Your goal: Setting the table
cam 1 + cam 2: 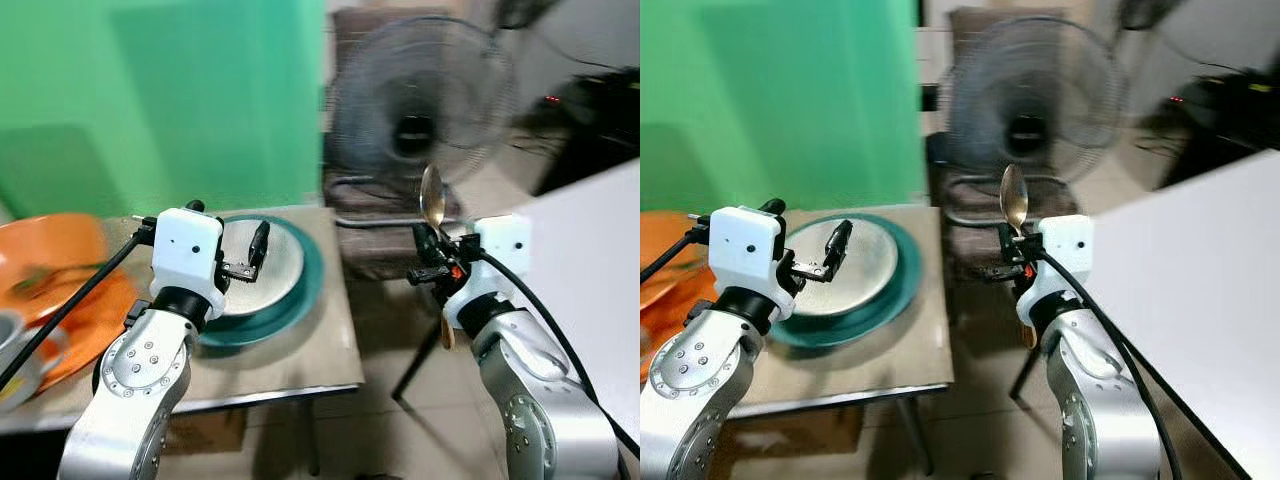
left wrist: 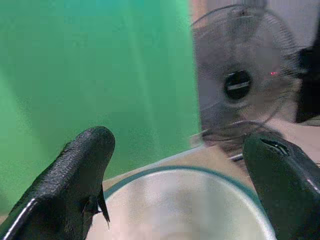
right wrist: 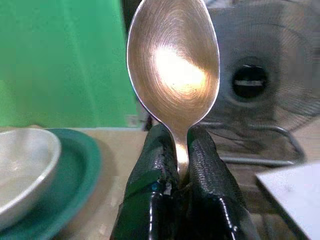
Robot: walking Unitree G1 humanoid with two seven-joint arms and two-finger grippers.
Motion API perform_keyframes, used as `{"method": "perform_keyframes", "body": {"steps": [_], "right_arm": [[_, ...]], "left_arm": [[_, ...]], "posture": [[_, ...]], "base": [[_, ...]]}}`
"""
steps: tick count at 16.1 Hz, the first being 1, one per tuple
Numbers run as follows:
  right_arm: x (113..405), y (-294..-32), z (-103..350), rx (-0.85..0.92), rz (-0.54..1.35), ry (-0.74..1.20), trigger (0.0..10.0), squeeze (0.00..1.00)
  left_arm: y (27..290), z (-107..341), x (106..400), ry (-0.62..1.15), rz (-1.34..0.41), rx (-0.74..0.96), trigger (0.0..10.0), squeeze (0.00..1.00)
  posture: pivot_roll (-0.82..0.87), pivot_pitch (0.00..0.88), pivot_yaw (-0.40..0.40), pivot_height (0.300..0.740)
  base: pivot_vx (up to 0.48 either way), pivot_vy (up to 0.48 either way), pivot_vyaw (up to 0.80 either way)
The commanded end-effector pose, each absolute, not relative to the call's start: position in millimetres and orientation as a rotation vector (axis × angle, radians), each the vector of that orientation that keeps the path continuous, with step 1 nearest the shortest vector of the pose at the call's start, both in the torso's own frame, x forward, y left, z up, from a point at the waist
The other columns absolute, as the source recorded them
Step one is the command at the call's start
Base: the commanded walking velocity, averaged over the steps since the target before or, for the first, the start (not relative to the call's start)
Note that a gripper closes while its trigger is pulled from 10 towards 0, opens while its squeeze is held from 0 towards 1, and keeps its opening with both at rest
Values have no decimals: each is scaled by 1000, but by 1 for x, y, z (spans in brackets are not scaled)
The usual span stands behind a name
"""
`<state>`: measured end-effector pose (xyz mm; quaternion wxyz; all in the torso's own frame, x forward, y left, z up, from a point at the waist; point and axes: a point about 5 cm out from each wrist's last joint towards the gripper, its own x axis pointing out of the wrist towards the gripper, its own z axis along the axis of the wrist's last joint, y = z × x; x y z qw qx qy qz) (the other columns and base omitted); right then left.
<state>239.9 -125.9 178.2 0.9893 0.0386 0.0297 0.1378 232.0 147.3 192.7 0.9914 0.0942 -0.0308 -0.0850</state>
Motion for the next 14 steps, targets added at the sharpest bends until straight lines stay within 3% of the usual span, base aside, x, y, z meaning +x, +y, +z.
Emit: {"method": "perform_keyframes", "body": {"steps": [1,13,14], "right_arm": [[241,-123,182,74,293,46,10000,0],[245,-121,176,9,360,94,10000,0],[245,-121,176,28,349,99,10000,0]], "left_arm": [[149,194,231,-65,-161,188,10000,0],[149,191,231,-50,-145,179,10000,0],[149,192,231,-51,-148,181,10000,0]], "posture": [[-58,7,11,740],[-65,12,-6,740],[-66,14,-4,740]], "base": [[0,0,-800],[-41,0,0],[0,0,-800]]}}
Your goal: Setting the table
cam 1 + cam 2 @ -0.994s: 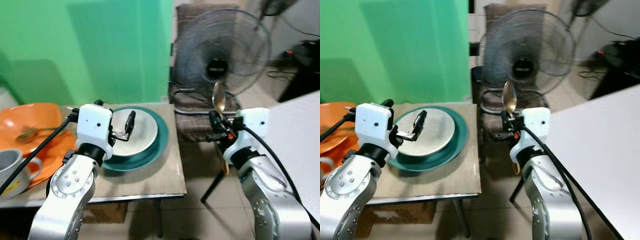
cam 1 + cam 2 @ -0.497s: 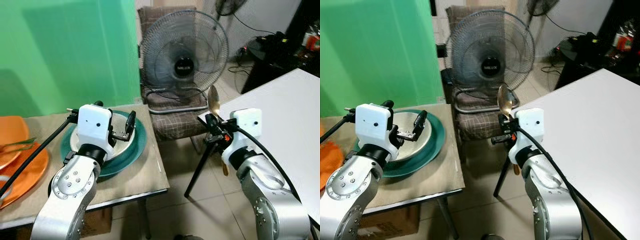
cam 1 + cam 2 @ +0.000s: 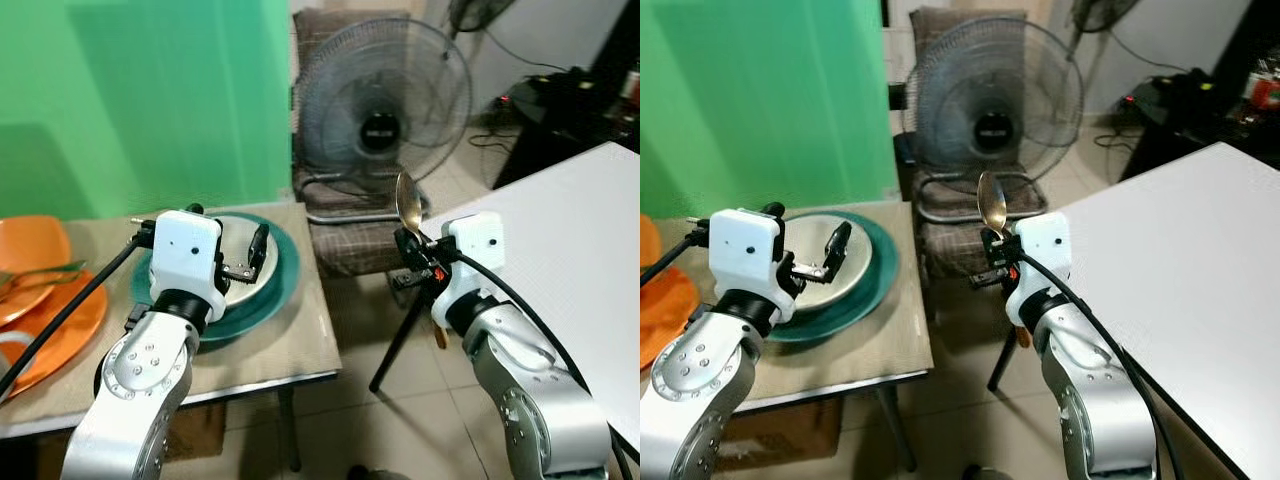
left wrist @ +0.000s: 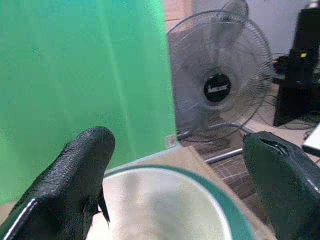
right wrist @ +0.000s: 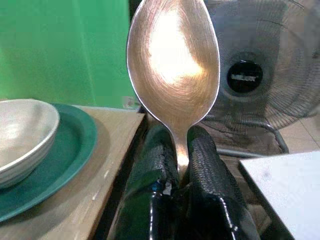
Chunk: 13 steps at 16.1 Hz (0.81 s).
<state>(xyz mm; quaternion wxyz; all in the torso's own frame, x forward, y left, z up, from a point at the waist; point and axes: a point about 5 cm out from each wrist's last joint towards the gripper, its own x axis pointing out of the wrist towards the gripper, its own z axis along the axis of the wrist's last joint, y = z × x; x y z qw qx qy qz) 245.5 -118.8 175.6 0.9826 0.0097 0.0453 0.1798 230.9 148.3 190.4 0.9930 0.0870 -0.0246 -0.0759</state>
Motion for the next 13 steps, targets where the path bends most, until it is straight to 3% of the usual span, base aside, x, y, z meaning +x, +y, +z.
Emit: {"method": "perform_keyframes", "body": {"steps": [1,3,6,9,13], "right_arm": [[245,-121,176,32,346,100,10000,0],[245,-123,176,34,340,96,10000,0],[244,-123,177,34,336,93,10000,0],[243,-122,177,38,339,92,10000,0],[244,-124,180,63,316,89,10000,0]], "left_arm": [[149,192,231,-52,-149,182,10000,0],[147,192,232,-54,-160,191,10000,0],[146,191,231,-52,-168,189,10000,0],[145,192,231,-54,-175,189,10000,0],[152,195,233,-70,-165,199,10000,0]], "posture": [[-67,14,-4,740],[-68,14,-3,740],[-69,14,-3,740],[-70,16,-4,740],[-72,12,-3,740]], "base": [[0,0,-800],[0,0,-800],[0,0,0],[0,0,-800],[0,0,-200]]}}
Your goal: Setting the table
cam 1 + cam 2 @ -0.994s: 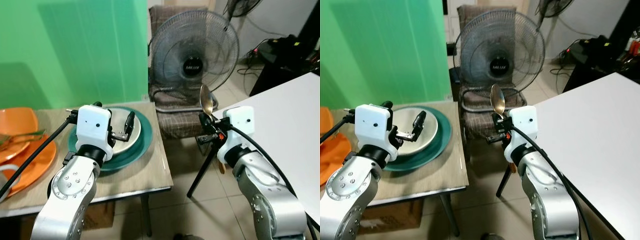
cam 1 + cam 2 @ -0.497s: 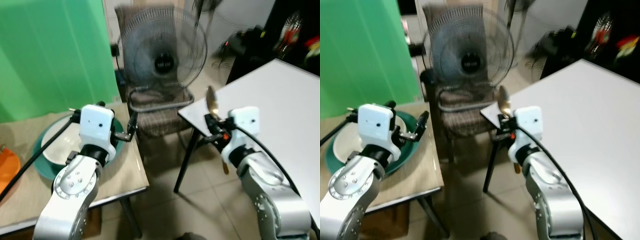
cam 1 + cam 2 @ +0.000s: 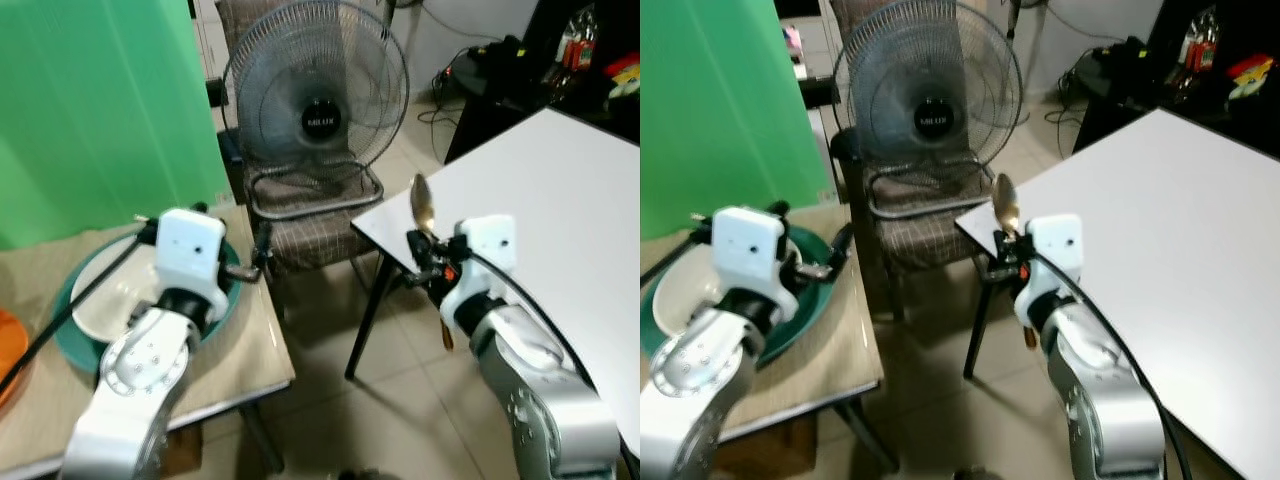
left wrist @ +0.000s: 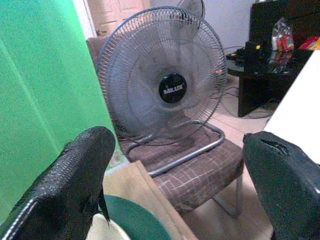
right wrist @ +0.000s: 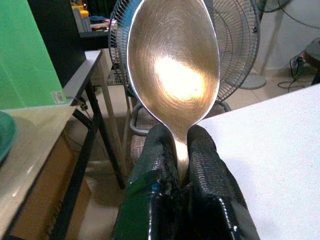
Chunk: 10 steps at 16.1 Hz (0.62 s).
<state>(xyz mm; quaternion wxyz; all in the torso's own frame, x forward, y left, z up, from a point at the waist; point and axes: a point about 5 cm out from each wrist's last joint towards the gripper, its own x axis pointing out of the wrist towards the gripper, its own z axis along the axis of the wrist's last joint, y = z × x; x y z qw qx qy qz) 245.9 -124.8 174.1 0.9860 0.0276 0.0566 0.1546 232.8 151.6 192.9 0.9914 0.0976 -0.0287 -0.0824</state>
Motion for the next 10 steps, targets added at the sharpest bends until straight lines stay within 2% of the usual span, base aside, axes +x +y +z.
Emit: {"method": "perform_keyframes", "body": {"steps": [1,10], "right_arm": [[244,-124,181,67,315,89,10000,0],[247,-121,181,61,329,83,10000,0]], "left_arm": [[153,195,234,-70,-163,202,10000,0],[152,195,234,-66,-173,197,10000,0]], "posture": [[-71,10,-2,740],[-60,0,-13,740]], "base": [[0,0,-800],[0,0,-800]]}}
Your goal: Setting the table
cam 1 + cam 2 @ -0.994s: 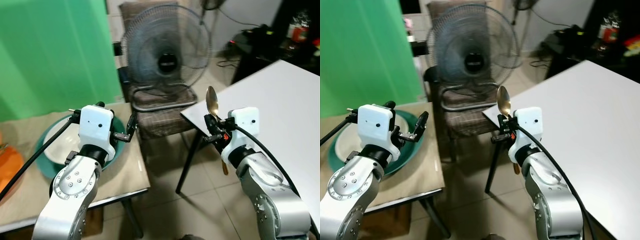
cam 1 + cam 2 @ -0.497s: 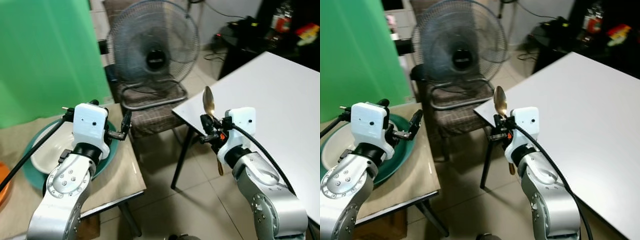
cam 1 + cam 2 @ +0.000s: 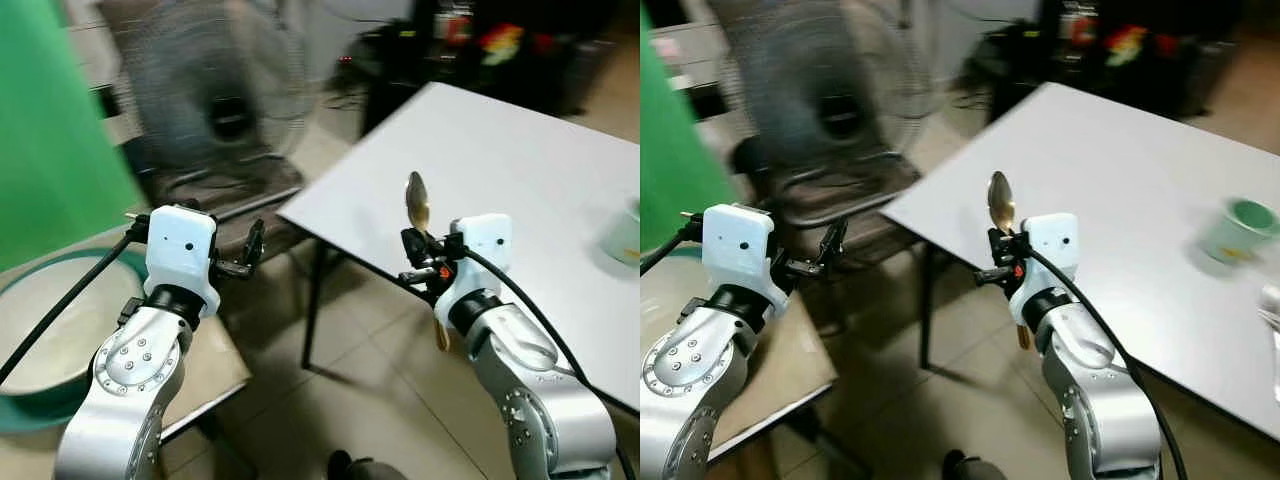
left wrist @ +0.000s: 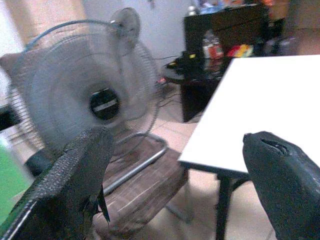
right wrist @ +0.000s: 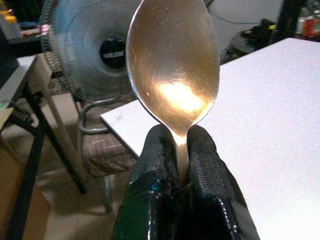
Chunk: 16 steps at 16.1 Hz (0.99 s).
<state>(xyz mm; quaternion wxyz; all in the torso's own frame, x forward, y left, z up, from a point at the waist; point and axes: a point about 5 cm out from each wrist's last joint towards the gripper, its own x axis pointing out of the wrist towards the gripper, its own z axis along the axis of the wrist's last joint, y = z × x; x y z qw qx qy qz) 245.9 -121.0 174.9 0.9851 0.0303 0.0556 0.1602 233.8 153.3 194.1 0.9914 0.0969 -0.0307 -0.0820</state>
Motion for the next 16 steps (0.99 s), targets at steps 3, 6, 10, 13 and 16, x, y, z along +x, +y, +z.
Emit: {"method": "perform_keyframes", "body": {"steps": [3,6,10,13,16], "right_arm": [[247,-120,181,56,339,83,10000,0],[248,-120,182,50,347,84,10000,0],[247,-120,178,39,348,106,10000,0],[247,-122,176,32,328,120,10000,0],[244,-127,171,33,281,148,10000,0]], "left_arm": [[153,195,234,-69,-168,198,10000,0],[153,195,234,-72,-165,198,10000,0],[154,193,234,-70,-155,195,10000,0],[155,193,235,-70,-152,191,10000,0],[154,191,239,-65,-163,194,10000,0]], "posture": [[-59,0,-18,740],[-60,0,-23,740],[-61,0,-27,740],[-69,0,-22,740],[-80,0,-8,740]], "base": [[0,0,-800],[0,0,-800],[0,0,-800],[0,0,-800],[0,412,-800]]}}
